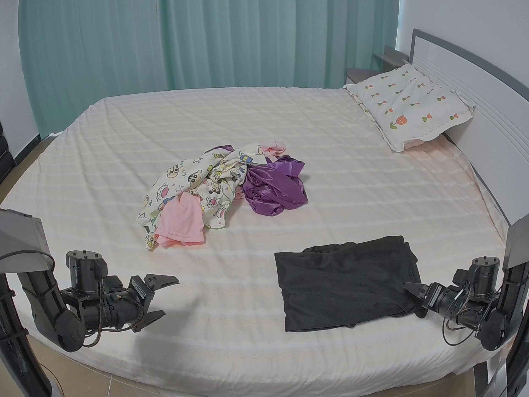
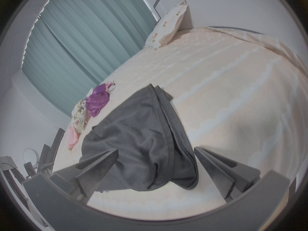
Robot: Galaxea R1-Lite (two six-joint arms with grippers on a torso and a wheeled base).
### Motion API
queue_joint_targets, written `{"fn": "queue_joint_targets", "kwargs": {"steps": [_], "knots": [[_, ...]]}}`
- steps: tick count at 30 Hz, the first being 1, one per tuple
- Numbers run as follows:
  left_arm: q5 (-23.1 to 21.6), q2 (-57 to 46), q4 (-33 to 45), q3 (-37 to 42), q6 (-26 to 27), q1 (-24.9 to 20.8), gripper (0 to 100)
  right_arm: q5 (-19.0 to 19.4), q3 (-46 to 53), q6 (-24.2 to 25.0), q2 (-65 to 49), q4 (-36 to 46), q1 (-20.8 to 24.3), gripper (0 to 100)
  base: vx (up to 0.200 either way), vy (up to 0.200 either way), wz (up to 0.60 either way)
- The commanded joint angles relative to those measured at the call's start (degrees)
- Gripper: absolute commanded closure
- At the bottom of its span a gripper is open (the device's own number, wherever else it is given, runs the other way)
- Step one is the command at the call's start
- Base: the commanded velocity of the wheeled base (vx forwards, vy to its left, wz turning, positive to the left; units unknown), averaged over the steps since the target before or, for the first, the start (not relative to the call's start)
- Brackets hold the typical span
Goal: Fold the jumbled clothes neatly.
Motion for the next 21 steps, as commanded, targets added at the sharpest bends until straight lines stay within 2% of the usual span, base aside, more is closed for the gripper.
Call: {"fn": "queue_joint_targets", "kwargs": {"steps": [1,4,7,21], "knots": [[-0.1,0.0,0.0,0.1,0.0,0.0,0,0.1,0.1,0.5,-4.7,-0.2,-1.5,0,0.000,0.000,0.00],[0.0,0.0,0.0,0.3,0.1,-0.6,0,0.2,-0.5,0.8,-5.0,-0.2,-1.9,0,0.000,0.000,0.00],[0.0,-0.1,0.0,0.5,0.1,-0.8,0,0.4,-0.7,1.0,-4.6,-0.2,-1.9,0,0.000,-0.200,0.00],[0.1,-0.2,0.0,0.5,0.1,-0.8,0,0.5,-1.4,1.1,-4.4,-0.1,-1.9,0,0.000,0.000,0.00]]}}
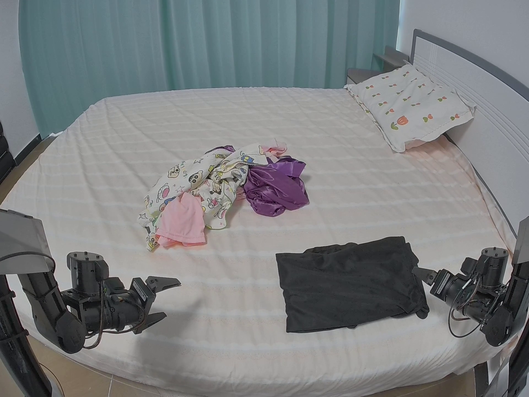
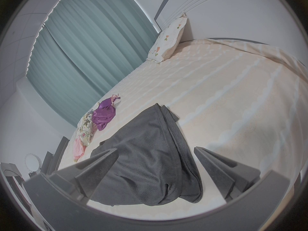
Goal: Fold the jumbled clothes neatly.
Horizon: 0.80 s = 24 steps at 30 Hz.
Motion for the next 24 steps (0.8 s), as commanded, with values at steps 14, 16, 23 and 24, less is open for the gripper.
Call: {"fn": "queue_joint_targets", "kwargs": {"steps": [14,16,23,24], "knots": [[0.0,0.0,0.0,0.0,0.0,0.0,0,0.1,0.0,0.0,0.2,-0.1,0.2,0,-0.100,-0.100,0.00],[0.0,0.0,0.0,0.0,0.0,0.0,0,0.1,0.1,0.0,0.3,-0.1,0.2,0,-0.200,-0.200,0.00],[0.0,-0.2,-0.1,0.0,-0.1,0.0,0,0.1,0.0,0.0,0.3,-0.1,0.2,0,-0.200,-0.200,0.00],[0.1,-0.2,0.0,0.0,0.0,0.0,0,0.2,0.0,0.1,0.4,-0.2,0.2,0,-0.200,-0.200,0.00]]}}
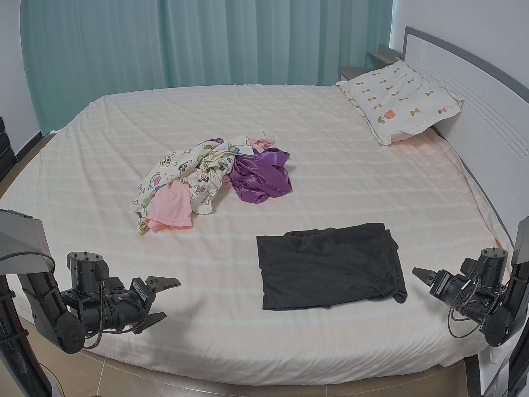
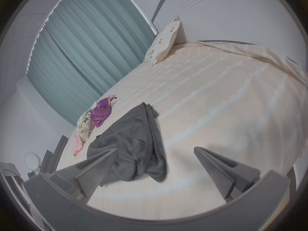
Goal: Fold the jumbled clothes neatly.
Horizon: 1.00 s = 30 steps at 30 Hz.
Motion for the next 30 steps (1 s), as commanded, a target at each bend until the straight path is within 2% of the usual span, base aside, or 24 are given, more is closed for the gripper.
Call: {"fn": "queue_joint_targets", "kwargs": {"steps": [1,5,16,30], "knots": [[0.1,-0.2,-0.1,0.0,0.0,0.0,0,1.1,-0.2,0.1,0.2,-0.1,0.0,0,-0.200,-0.200,0.00],[2.1,0.1,-1.1,-0.5,0.0,-0.1,0,0.7,-0.9,3.4,0.1,-0.3,0.7,0,0.000,0.000,0.00],[2.5,0.7,-3.4,0.2,0.1,-1.3,0,0.7,-0.9,3.9,0.2,-0.3,1.4,0,0.000,0.000,0.00],[2.5,0.6,-3.4,0.1,-0.1,-2.2,0,0.7,-0.9,3.9,0.1,-0.3,1.6,0,0.200,0.000,0.00]]}}
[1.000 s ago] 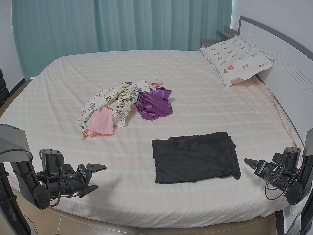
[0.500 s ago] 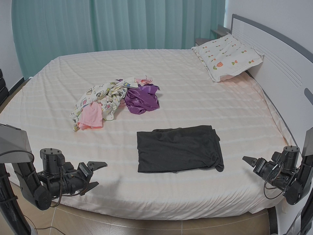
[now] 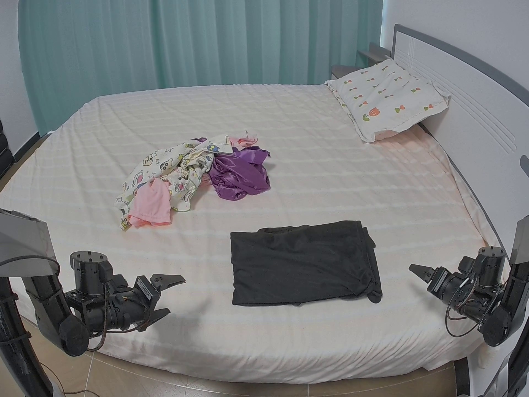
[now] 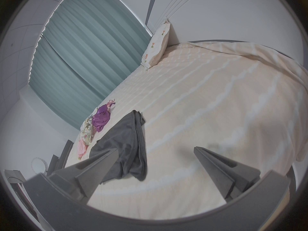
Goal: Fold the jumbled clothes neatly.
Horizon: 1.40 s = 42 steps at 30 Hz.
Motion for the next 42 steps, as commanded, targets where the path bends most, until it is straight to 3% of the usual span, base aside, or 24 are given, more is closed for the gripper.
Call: {"fn": "queue_joint_targets", "kwargs": {"steps": [1,16,32,36,39,42], "knots": [[0.0,0.1,0.0,0.0,0.0,-0.2,0,0.0,0.0,0.0,0.0,0.0,0.1,0,0.200,0.000,0.00],[-0.3,0.2,0.0,0.0,0.0,-1.8,0,-0.1,0.3,0.0,-0.2,0.0,1.2,0,0.000,0.000,0.00],[0.2,0.9,-0.1,-0.5,0.0,-1.9,0,0.0,0.4,0.2,-0.1,0.0,2.3,0,0.000,-0.188,0.00],[1.8,0.4,-1.6,-0.5,-0.3,-1.9,0,0.0,0.8,2.6,-0.5,0.0,4.4,0,0.000,0.000,0.00],[5.6,0.6,-4.1,-1.5,0.0,-3.0,0,0.0,1.0,6.9,-0.4,0.1,7.8,0,0.000,0.000,0.00],[9.2,1.2,-4.1,-4.9,0.4,-4.7,0,0.0,1.5,7.9,-0.1,0.1,9.9,0,0.000,0.000,0.00]]}}
